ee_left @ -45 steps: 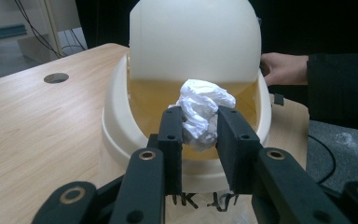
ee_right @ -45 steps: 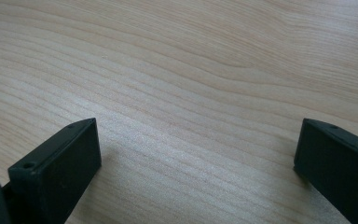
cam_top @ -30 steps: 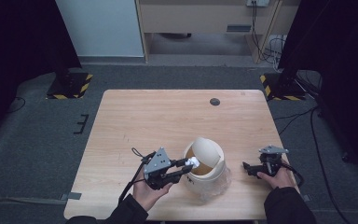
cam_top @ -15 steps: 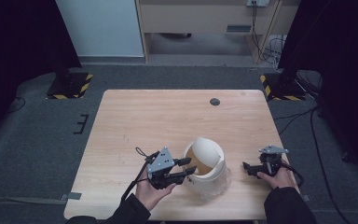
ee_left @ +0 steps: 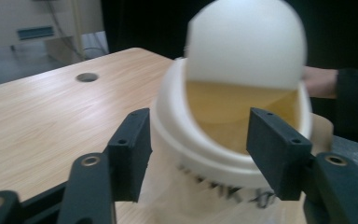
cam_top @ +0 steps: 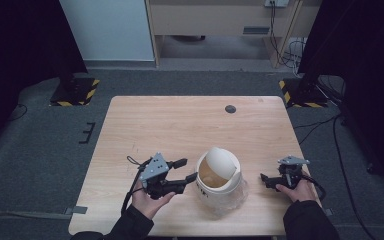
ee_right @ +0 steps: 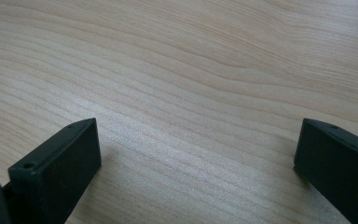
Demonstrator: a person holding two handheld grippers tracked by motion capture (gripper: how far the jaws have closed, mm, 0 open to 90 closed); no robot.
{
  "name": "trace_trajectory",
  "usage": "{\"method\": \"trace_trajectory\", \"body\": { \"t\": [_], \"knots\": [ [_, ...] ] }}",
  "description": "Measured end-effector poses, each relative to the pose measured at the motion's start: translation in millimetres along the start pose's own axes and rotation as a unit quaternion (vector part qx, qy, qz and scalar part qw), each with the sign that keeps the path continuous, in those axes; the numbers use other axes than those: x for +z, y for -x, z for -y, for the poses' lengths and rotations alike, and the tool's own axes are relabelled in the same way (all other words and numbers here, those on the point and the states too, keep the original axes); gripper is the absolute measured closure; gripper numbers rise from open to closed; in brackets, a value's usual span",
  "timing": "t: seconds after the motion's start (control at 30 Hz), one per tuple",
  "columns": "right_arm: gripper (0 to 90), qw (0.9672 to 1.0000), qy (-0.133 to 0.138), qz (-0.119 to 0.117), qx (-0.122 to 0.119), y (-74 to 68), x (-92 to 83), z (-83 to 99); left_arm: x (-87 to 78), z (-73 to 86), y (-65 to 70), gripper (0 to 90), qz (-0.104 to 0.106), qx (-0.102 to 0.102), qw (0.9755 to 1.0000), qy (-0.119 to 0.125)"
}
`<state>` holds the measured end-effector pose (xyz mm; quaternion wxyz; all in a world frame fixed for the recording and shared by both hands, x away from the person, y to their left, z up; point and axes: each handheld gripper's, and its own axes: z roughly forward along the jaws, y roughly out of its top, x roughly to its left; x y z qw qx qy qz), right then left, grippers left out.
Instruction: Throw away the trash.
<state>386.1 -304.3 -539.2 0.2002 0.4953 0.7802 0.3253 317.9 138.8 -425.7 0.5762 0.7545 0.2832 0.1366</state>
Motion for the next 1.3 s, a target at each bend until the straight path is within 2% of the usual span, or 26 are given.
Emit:
{"method": "trace_trajectory", "body": {
  "t": [0.03, 0.07, 0.13, 0.23, 0.3, 0.4, 0.5, 0.53, 0.57, 0.67, 0.87, 1.03, 1.07, 1.1, 1.13, 1.23, 1.27, 1.3],
  "knots": [
    [0.7, 1.0000, 0.000, 0.000, 0.000, 0.0, 0.0, 0.0, 0.0, 0.0, 0.0, 36.9, 0.000, 0.000, 1.0000, 0.000],
    [0.7, 1.0000, 0.000, 0.000, 0.000, 0.0, 0.0, 0.0, -6.4, 4.3, -7.5, 35.5, -0.013, -0.007, 0.9999, -0.002],
    [0.7, 1.0000, 0.000, 0.000, 0.000, 0.0, 0.0, 0.0, -9.3, 6.7, -11.5, 34.2, -0.020, -0.009, 0.9998, -0.002],
    [0.7, 1.0000, 0.000, 0.000, 0.000, 0.0, 0.0, 0.0, -16.2, 15.1, -25.0, 27.4, -0.049, -0.018, 0.9986, -0.012],
    [0.8, 1.0000, 0.000, 0.000, 0.000, 0.0, 0.0, 0.0, -18.5, 22.9, -35.8, 24.0, -0.072, -0.028, 0.9966, -0.028],
    [0.7, 1.0000, 0.000, 0.000, 0.000, 0.0, 0.0, 0.0, -17.9, 33.0, -48.3, 20.7, -0.095, -0.035, 0.9934, -0.054],
    [0.7, 1.0000, 0.000, 0.000, 0.000, 0.0, 0.0, 0.0, -16.4, 43.6, -60.1, 20.0, -0.114, -0.048, 0.9889, -0.083],
    [0.8, 1.0000, 0.000, 0.000, 0.000, 0.0, 0.0, 0.0, -15.5, 49.3, -67.5, 19.9, -0.124, -0.053, 0.9860, -0.098],
    [0.7, 1.0000, 0.000, 0.000, 0.000, -0.1, 0.0, 0.0, -15.5, 49.3, -67.5, 19.7, -0.124, -0.053, 0.9860, -0.098],
    [0.7, 1.0000, 0.000, 0.000, 0.000, 0.0, 0.0, 0.0, -14.2, 57.0, -79.6, 19.0, -0.142, -0.065, 0.9804, -0.120],
    [0.7, 1.0000, 0.000, 0.000, 0.000, 0.0, 0.0, 0.0, -12.9, 68.5, -98.6, 17.0, -0.166, -0.080, 0.9699, -0.159],
    [0.7, 1.0000, 0.000, 0.000, 0.000, 0.0, 0.0, 0.0, -15.3, 74.9, -111.3, 16.4, -0.185, -0.090, 0.9625, -0.177],
    [0.7, 1.0000, 0.000, 0.000, 0.000, 0.0, 0.0, 0.0, -17.9, 76.9, -117.3, 16.0, -0.194, -0.087, 0.9597, -0.183],
    [0.7, 1.0000, 0.000, 0.000, 0.000, -0.1, 0.0, 0.0, -17.9, 76.9, -117.3, 15.8, -0.194, -0.087, 0.9597, -0.183],
    [0.7, 1.0000, 0.000, 0.000, -0.001, 0.0, 0.0, 0.0, -19.0, 78.2, -120.3, 15.6, -0.200, -0.090, 0.9580, -0.185],
    [0.7, 1.0000, 0.000, 0.000, 0.000, 0.0, 0.0, 0.0, -23.0, 82.2, -129.2, 15.1, -0.213, -0.099, 0.9523, -0.195],
    [0.8, 1.0000, 0.000, 0.000, 0.000, 0.0, 0.0, 0.0, -24.9, 84.6, -133.9, 14.9, -0.220, -0.101, 0.9488, -0.202],
    [0.8, 1.0000, 0.000, 0.000, 0.000, 0.0, 0.0, 0.0, -24.9, 84.6, -133.9, 14.9, -0.220, -0.101, 0.9488, -0.202]
  ]
}}
